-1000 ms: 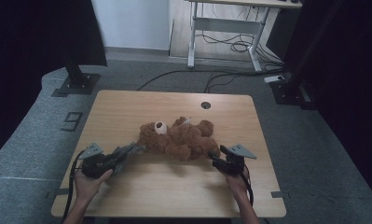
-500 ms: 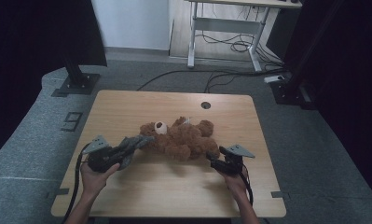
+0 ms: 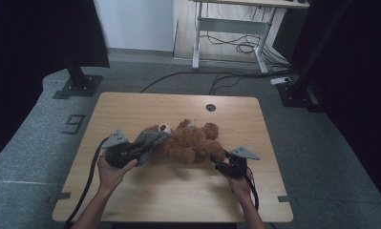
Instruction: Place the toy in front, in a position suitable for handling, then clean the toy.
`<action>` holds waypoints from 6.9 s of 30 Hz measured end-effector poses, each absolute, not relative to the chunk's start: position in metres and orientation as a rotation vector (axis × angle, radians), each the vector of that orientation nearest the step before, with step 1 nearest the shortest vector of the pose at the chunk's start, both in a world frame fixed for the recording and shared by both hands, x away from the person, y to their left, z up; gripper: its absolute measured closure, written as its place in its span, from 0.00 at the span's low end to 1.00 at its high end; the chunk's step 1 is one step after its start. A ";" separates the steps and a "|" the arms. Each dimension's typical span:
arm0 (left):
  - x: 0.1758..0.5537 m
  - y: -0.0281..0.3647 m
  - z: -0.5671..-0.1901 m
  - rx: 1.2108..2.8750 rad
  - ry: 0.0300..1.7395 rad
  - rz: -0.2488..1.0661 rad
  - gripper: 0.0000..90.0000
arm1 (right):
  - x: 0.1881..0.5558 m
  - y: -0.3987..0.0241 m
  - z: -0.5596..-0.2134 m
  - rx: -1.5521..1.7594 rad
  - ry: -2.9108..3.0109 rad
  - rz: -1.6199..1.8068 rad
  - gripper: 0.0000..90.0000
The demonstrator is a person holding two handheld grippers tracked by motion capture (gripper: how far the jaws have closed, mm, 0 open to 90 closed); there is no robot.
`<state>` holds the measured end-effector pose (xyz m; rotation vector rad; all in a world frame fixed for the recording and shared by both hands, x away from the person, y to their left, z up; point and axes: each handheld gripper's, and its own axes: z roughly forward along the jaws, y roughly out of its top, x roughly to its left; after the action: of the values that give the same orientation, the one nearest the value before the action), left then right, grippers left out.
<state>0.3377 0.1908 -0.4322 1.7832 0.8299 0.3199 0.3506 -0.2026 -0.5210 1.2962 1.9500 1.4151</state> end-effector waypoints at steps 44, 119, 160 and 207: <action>0.374 0.037 -0.480 2.085 0.674 0.266 0.84 | 0.345 -0.201 -0.518 1.255 1.934 1.435 0.73; 0.365 0.213 -0.497 1.803 0.999 0.388 0.83 | 0.344 -0.211 -0.521 1.233 1.963 1.503 0.75; 0.401 0.187 -0.492 1.852 1.001 0.335 0.82 | 0.355 -0.206 -0.462 1.174 1.926 1.524 0.35; 0.371 0.049 -0.471 1.977 0.704 0.198 0.83 | 0.341 -0.166 -0.530 0.899 2.251 1.515 0.82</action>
<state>0.3711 0.0488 -0.4712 1.9769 0.7035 0.1984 0.3413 -0.1663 -0.5303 0.8991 2.2514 1.5148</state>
